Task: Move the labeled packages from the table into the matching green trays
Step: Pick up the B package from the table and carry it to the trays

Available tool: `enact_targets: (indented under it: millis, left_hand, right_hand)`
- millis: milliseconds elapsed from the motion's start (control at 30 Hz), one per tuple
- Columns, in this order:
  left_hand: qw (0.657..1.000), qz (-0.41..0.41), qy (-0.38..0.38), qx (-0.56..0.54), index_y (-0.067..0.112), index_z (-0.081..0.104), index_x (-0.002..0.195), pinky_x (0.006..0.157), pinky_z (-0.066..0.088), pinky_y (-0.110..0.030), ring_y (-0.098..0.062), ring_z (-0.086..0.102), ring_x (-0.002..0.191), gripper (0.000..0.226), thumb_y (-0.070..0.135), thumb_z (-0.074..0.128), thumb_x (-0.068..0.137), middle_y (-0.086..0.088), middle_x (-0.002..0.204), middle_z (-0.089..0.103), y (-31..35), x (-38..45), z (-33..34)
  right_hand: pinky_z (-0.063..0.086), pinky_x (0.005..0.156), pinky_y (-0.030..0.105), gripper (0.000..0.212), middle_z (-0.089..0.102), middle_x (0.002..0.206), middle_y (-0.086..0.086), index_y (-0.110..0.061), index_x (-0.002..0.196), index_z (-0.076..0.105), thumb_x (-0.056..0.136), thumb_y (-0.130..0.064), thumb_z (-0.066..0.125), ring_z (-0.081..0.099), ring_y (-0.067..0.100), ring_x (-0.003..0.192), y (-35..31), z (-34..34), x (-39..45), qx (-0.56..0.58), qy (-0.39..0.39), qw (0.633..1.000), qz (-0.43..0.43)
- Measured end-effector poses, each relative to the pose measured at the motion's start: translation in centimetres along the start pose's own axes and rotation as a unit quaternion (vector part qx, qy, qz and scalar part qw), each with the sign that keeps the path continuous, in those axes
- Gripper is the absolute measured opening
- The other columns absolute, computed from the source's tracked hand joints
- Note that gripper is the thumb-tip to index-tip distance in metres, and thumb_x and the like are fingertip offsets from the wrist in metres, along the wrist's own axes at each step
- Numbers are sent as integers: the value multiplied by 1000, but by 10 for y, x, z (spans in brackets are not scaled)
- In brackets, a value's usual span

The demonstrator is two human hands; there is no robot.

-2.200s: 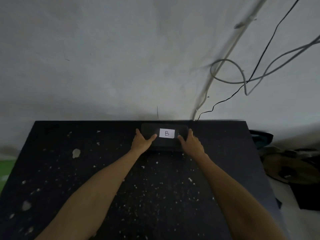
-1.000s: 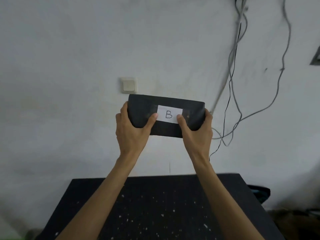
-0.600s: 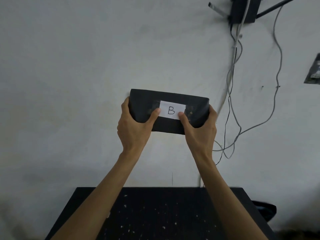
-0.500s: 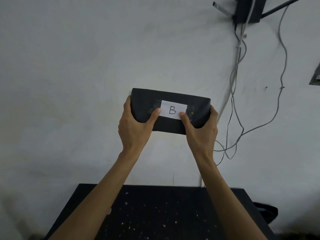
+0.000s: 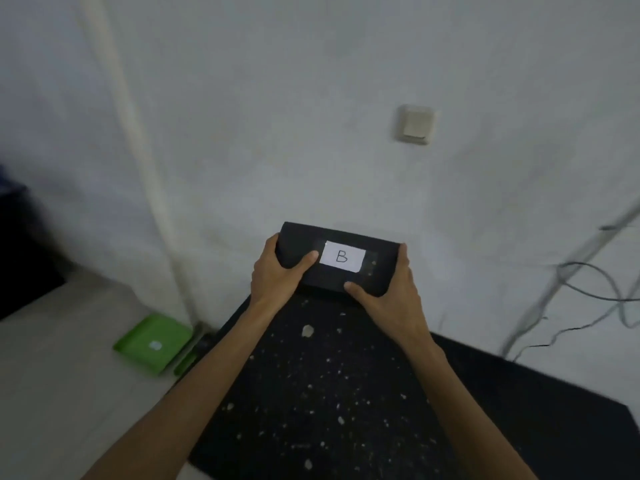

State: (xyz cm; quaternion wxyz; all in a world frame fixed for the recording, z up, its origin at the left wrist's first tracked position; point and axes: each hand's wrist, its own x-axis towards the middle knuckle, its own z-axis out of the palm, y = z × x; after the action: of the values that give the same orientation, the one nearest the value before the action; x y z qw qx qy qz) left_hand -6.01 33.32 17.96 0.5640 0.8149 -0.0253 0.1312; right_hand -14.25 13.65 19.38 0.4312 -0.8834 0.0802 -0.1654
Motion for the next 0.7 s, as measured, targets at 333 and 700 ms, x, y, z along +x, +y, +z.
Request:
enact_targets:
  millis: [333, 700]
  left_hand:
    - [984, -171, 40, 24, 23, 48, 136, 94, 51, -36, -19, 62, 112, 82, 62, 76, 69, 2, 128, 63, -197, -9, -166]
    - [960, -260, -44, 91, 9, 38, 144, 105, 43, -45, -33, 44, 131, 79, 40, 76, 81, -16, 137, 51, -354, 53, -357]
  right_hand:
    - [40, 109, 52, 142, 27, 162, 6, -31, 157, -17, 62, -54, 86, 39, 32, 143, -23, 223, -21, -95, -271, 958, 1]
    - [41, 98, 30, 116, 43, 143, 6, -17, 153, 12, 63, -34, 84, 46, 24, 131, -115, 457, -37, -36, -313, 949, 25]
